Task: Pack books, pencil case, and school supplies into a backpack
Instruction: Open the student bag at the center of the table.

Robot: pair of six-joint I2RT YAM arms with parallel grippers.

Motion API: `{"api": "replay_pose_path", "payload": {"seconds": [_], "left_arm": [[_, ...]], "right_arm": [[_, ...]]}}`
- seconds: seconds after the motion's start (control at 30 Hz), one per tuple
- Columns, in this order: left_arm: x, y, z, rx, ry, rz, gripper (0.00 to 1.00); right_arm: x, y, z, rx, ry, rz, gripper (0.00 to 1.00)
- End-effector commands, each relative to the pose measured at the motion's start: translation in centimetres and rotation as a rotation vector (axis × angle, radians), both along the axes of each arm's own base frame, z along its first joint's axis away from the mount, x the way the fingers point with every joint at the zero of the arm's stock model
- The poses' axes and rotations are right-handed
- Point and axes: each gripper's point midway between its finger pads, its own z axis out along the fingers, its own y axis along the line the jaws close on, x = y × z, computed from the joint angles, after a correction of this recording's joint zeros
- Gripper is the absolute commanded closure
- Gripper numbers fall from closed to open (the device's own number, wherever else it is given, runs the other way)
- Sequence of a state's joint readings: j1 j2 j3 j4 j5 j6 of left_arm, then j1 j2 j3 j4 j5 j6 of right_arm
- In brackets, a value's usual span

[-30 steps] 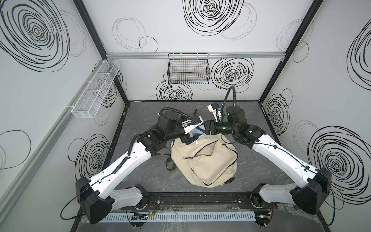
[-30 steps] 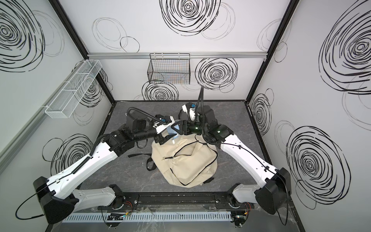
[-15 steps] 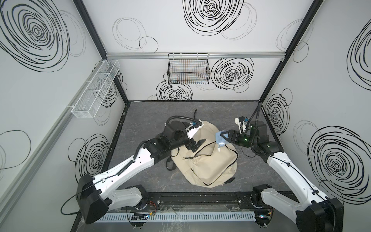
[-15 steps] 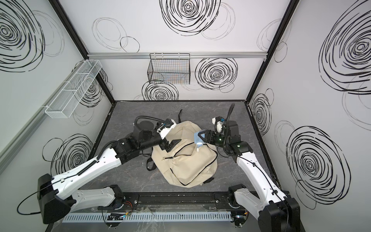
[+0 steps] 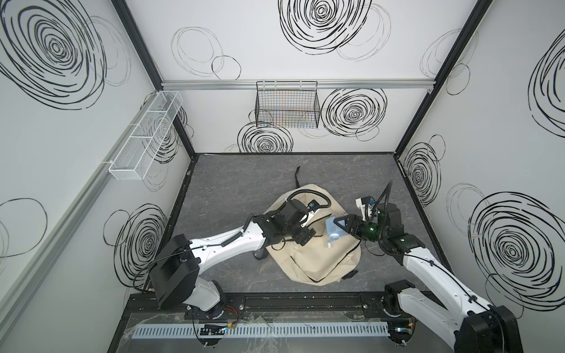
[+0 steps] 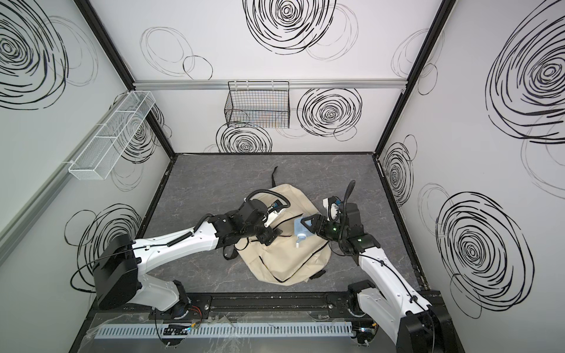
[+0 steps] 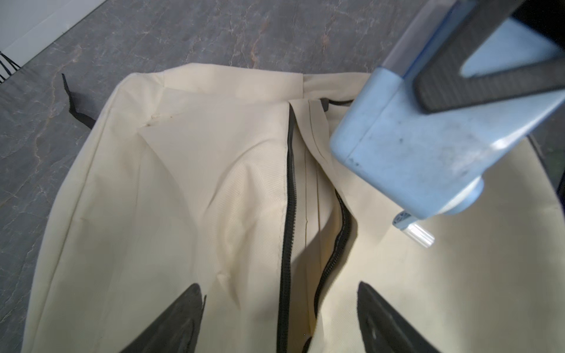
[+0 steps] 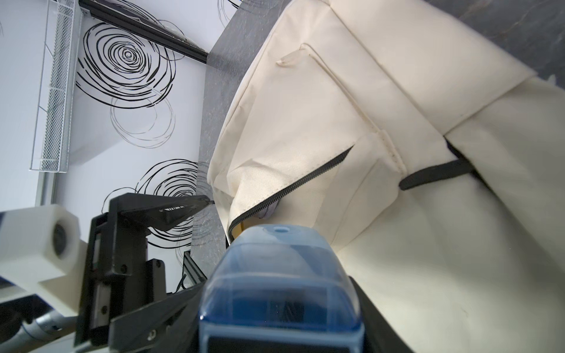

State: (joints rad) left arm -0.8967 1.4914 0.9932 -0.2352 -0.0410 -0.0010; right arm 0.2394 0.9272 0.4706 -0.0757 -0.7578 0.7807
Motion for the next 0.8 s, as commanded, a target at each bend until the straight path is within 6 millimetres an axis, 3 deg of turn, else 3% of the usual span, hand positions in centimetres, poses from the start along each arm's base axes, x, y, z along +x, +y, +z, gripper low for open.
{"api": "replay_pose_path", "payload": {"seconds": [0.0, 0.17, 0.23, 0.37, 0.47, 0.77], "left_arm": [[0.7, -0.5, -0.1, 0.033, -0.023, 0.022, 0.2], [1.4, -1.0, -1.6, 0.118, -0.032, 0.036, 0.33], [1.9, -1.1, -1.6, 0.135, -0.046, 0.048, 0.46], [2.5, -1.4, -0.8, 0.129, -0.065, 0.067, 0.85], [2.6, -1.7, 0.1, 0.103, -0.072, 0.064, 1.0], [2.5, -2.6, 3.8, -0.035, -0.09, 0.077, 1.0]], "right_arm": [[0.7, 0.8, 1.5, 0.071, -0.042, 0.0, 0.7], [0.3, 1.4, 0.5, 0.092, 0.017, 0.009, 0.7], [0.1, 1.6, 0.4, 0.096, 0.023, 0.013, 0.7], [-0.2, 2.3, 0.4, 0.134, 0.034, 0.015, 0.7], [-0.2, 2.9, 0.5, 0.167, 0.042, 0.014, 0.69], [0.3, 5.1, 1.6, 0.268, 0.096, 0.032, 0.7]]}}
